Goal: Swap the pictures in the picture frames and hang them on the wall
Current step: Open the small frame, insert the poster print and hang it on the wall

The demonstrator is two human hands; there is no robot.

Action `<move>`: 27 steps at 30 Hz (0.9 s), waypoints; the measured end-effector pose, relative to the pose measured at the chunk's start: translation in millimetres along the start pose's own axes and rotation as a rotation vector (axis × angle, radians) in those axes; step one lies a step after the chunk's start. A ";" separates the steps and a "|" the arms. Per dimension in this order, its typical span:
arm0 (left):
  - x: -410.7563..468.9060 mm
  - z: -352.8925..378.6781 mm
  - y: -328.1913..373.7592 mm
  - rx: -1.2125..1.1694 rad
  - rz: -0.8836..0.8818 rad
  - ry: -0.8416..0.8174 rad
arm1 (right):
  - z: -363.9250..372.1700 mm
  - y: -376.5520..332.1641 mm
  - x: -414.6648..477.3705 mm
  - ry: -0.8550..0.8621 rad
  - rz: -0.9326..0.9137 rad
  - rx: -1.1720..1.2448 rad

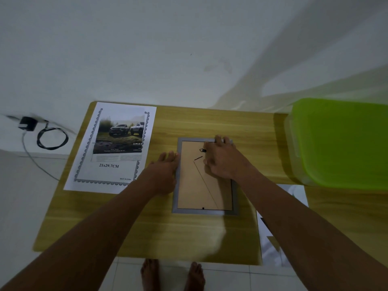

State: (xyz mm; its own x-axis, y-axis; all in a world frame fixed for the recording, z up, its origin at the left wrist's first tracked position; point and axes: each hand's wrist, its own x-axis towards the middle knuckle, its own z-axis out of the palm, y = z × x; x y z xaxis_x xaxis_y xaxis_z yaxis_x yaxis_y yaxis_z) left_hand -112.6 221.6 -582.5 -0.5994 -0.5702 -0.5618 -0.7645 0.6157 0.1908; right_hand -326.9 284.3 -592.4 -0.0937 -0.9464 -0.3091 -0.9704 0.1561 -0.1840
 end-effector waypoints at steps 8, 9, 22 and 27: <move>2.6 2.0 -1.2 0.020 -0.001 -0.005 | 11.9 1.6 -13.3 -0.033 0.042 0.073; 2.8 2.1 -0.7 0.017 -0.006 -0.011 | 15.9 -0.5 -19.3 -0.028 0.070 0.103; 3.3 4.8 0.1 -0.016 -0.025 0.017 | 66.1 -40.4 -96.6 0.178 0.302 0.312; 4.3 7.1 -0.8 0.000 -0.021 0.022 | 59.1 -36.7 -102.9 0.200 0.316 0.345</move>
State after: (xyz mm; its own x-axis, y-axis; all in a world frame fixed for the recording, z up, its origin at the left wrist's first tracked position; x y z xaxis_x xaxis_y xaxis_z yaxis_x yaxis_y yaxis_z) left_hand -113.0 222.5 -590.8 -0.5883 -0.5946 -0.5481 -0.7768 0.6038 0.1788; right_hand -268.6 392.7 -609.0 -0.4444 -0.8681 -0.2212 -0.7610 0.4961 -0.4180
